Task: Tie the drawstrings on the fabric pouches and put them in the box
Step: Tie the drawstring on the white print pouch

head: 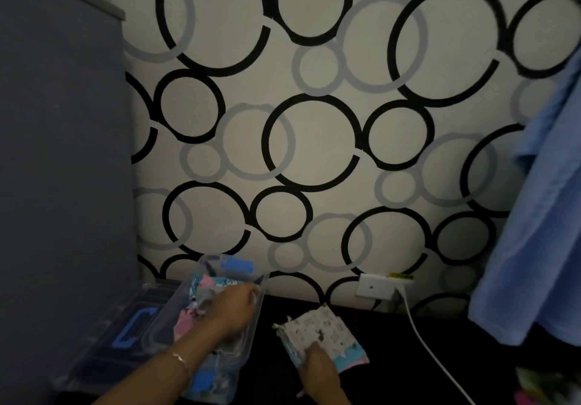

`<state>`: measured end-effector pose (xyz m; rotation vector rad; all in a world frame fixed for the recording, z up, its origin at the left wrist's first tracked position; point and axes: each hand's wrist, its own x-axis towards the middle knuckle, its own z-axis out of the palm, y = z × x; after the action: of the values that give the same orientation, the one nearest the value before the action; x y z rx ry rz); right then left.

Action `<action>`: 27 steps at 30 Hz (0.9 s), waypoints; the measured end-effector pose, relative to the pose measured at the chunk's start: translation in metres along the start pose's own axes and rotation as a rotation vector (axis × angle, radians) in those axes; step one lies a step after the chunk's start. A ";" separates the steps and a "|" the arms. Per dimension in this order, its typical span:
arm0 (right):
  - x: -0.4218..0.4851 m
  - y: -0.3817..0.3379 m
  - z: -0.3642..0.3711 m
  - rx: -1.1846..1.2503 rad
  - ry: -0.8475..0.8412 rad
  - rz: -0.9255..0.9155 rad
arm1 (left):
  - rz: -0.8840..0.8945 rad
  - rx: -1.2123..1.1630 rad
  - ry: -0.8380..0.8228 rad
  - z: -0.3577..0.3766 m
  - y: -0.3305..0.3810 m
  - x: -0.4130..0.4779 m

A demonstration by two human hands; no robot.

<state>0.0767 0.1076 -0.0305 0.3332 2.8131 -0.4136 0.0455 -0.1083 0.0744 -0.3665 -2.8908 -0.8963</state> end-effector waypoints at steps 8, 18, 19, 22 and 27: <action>-0.016 0.004 -0.040 0.326 -0.036 0.010 | 0.106 0.137 0.021 0.011 0.024 -0.002; -0.057 0.028 -0.144 0.324 0.404 -0.266 | 0.160 -0.112 -0.183 0.041 0.072 -0.001; -0.062 0.031 -0.152 0.318 0.417 -0.302 | 0.161 -0.164 -0.134 0.044 0.080 -0.001; -0.074 0.040 -0.168 0.363 0.405 -0.381 | 0.147 -0.380 -0.061 0.042 0.099 0.003; -0.099 0.051 -0.185 0.785 0.258 -0.394 | 0.190 -0.384 0.012 0.026 0.099 0.004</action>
<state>0.1383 0.1946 0.1571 -0.0367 2.8171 -1.6723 0.0662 -0.0134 0.1082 -0.6483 -2.6037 -1.4071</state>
